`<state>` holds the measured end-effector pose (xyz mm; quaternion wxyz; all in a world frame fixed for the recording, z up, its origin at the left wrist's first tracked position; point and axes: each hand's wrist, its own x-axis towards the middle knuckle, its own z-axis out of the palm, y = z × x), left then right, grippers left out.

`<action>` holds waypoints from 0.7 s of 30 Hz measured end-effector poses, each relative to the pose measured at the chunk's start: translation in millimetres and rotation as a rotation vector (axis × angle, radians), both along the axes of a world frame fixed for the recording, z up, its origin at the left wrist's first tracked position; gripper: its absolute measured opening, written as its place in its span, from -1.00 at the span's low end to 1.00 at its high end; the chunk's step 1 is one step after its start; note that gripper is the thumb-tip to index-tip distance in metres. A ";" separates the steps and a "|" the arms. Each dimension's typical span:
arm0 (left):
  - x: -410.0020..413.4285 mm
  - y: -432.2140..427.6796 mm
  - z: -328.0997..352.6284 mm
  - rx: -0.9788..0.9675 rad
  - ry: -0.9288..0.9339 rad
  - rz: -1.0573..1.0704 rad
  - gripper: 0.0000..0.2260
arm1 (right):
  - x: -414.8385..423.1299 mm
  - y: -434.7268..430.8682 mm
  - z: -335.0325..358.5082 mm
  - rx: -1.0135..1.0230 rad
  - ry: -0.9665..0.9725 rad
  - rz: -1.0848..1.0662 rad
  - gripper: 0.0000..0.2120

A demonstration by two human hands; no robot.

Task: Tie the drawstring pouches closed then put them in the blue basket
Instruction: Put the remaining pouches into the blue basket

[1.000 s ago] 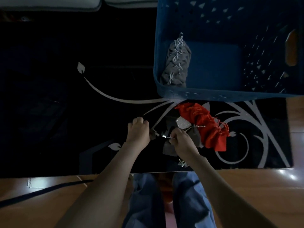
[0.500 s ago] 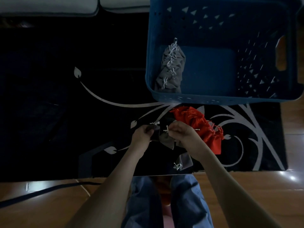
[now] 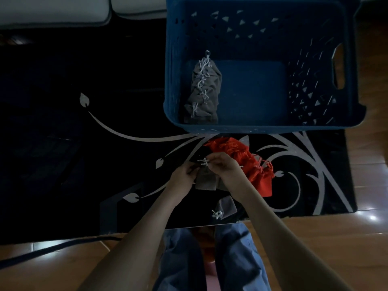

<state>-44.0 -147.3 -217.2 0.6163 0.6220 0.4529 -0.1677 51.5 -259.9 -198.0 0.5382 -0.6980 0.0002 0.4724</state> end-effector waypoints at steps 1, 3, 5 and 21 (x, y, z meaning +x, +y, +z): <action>1.4 -1.9 0.1 -0.092 0.007 0.056 -0.82 | 0.4 -0.1 -3.0 -0.037 -0.036 -0.012 -0.78; 3.3 -7.2 0.3 -0.266 0.016 0.190 -0.80 | -0.6 -1.2 -9.3 -0.104 -0.086 -0.051 -0.81; 4.6 -13.7 -1.3 -0.378 0.029 0.328 -0.76 | -4.5 -2.8 -15.9 -0.156 -0.117 -0.069 -0.83; -8.2 -29.0 -19.8 -0.080 0.036 0.317 -0.91 | -28.5 -35.1 -10.9 -0.562 -0.559 0.219 -0.87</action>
